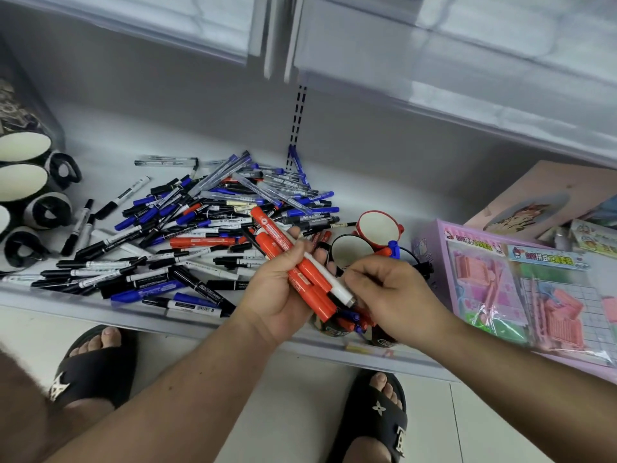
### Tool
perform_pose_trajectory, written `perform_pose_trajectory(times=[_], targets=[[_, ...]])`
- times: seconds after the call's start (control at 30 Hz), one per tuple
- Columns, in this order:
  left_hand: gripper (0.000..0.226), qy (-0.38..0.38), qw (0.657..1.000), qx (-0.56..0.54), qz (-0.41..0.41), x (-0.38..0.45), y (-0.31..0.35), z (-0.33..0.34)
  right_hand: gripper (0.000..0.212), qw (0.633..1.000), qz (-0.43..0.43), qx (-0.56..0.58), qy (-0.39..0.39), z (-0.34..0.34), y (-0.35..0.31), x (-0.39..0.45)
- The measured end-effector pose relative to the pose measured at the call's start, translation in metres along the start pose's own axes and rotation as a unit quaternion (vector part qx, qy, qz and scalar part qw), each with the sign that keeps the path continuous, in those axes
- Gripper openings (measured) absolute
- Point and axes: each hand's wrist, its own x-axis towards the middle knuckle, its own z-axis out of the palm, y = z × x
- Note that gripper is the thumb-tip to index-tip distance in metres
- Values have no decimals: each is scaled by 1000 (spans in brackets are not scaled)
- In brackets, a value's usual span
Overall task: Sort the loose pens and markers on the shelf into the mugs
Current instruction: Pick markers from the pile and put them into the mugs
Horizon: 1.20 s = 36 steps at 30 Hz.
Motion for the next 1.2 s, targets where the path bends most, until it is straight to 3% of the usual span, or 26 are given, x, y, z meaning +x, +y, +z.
perform_pose_trajectory(times=[0.1, 0.2, 0.4, 0.53, 0.63, 0.8, 0.9, 1.0, 1.13, 1.2], targets=[[20, -21, 999, 46, -1, 0, -2, 0, 17, 995, -18, -96, -18, -2, -7, -6], [30, -26, 995, 97, -9, -2, -8, 1, 26, 981, -27, -192, -25, 3, -12, -6], [13, -40, 985, 161, 34, -9, -9, 7, 9, 999, 42, -19, -15, 9, -6, -1], [14, -41, 985, 164, 36, -9, -5, 9, 4, 999, 27, -24, -21, 6, -9, -2], [14, -26, 990, 141, 20, -6, 2, 5, 11, 999, 36, -4, -25, -10, -10, 5], [11, 21, 999, 44, -9, 0, 11, -5, 2, 980, 64, 74, 173, -62, 12, 25], [22, 15, 999, 47, -15, 0, 10, -9, 9, 968, 46, -69, 236, -69, 39, 37], [28, -16, 999, 46, -12, -2, 7, -6, 18, 952, -11, -218, 217, -54, 66, 49], [31, -29, 999, 39, -15, -7, 4, -2, 21, 922, -83, -365, 97, -31, 96, 69], [33, -23, 999, 36, -16, -8, 4, 0, 29, 888, -87, -452, 8, -21, 105, 81]])
